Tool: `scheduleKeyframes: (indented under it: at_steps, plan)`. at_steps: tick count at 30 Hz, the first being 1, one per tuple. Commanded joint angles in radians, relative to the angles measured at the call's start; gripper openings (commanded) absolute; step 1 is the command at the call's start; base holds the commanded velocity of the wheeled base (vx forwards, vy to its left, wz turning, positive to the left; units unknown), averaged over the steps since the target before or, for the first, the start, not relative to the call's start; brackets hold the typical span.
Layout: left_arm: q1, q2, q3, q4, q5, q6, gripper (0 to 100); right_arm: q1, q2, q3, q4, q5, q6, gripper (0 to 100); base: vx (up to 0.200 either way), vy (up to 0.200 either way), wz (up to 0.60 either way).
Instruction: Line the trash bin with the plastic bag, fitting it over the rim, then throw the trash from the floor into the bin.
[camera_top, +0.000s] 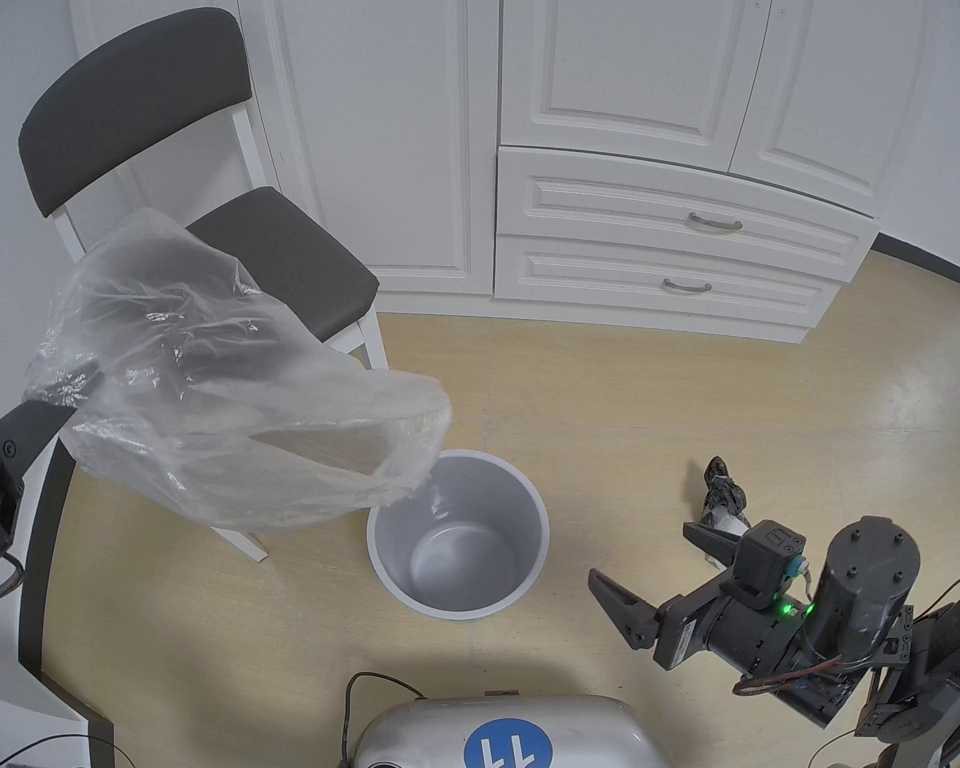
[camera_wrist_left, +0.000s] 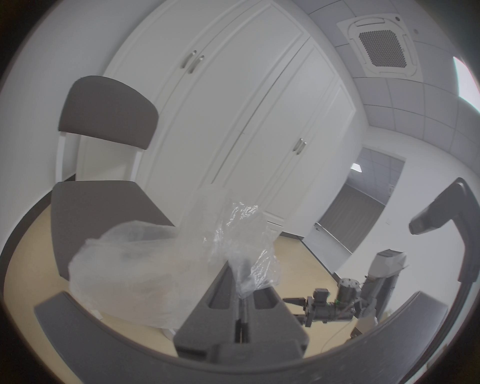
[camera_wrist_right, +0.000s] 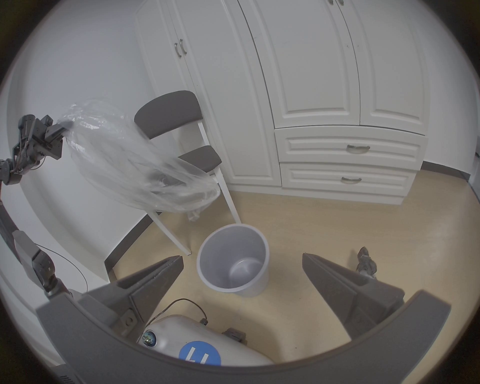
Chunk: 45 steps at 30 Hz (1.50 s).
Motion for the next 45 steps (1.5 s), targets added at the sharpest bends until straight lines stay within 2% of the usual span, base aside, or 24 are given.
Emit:
scheduleKeyframes:
  at_steps: [1,3,10,19,27,29,31,32,33,34,37,39,43,45]
  plan:
    - [-0.117,0.064,-0.008,-0.005,0.120,0.004,0,0.022,0.100,0.004,-0.035,-0.003,0.030,100,0.000,0.000,0.00]
    - [-0.174,0.088,-0.020,-0.005,0.198,0.004,0,0.023,0.109,0.006,-0.053,-0.003,0.031,100,0.000,0.000,0.00]
    - [-0.293,0.105,-0.034,-0.014,0.313,0.004,0,0.031,0.112,0.007,-0.056,-0.003,0.039,100,0.000,0.000,0.00]
    - [-0.336,0.087,-0.027,-0.056,0.312,-0.024,0,0.068,0.129,0.003,-0.051,0.006,0.085,100,0.000,0.000,0.00]
    - [-0.336,0.087,-0.026,-0.056,0.312,-0.024,0,0.045,0.124,-0.071,-0.022,0.017,0.087,100,0.000,0.000,0.00]
    - [-0.336,0.082,-0.026,-0.056,0.312,-0.021,0,-0.023,0.089,-0.220,0.171,0.031,0.113,100,0.000,0.000,0.00]
    - [-0.336,0.079,-0.026,-0.056,0.312,-0.021,0,-0.066,0.037,-0.330,0.347,0.072,0.179,100,0.000,0.000,0.00]
    - [-0.336,0.078,-0.026,-0.056,0.312,-0.019,0,-0.095,-0.006,-0.387,0.466,0.123,0.214,100,0.000,0.000,0.00]
    - [-0.336,0.078,-0.026,-0.056,0.312,-0.019,0,-0.100,-0.014,-0.396,0.484,0.132,0.220,100,0.000,0.000,0.00]
    - [-0.336,0.076,-0.024,-0.056,0.310,-0.018,0,-0.172,-0.106,-0.494,0.740,0.272,0.271,100,0.000,0.000,0.00]
    - [-0.336,0.073,-0.026,-0.054,0.310,-0.015,0,-0.284,-0.193,-0.609,1.024,0.476,0.320,100,0.000,0.000,0.00]
    - [-0.336,0.073,-0.026,-0.054,0.310,-0.013,0,-0.333,-0.203,-0.623,1.073,0.554,0.327,100,0.000,0.000,0.00]
    - [-0.336,0.073,-0.026,-0.056,0.310,-0.012,0,-0.344,-0.180,-0.588,1.024,0.560,0.314,100,0.000,0.000,0.00]
    - [-0.336,0.071,-0.026,-0.056,0.310,-0.012,0,-0.336,-0.123,-0.546,0.927,0.560,0.306,100,0.000,0.000,0.00]
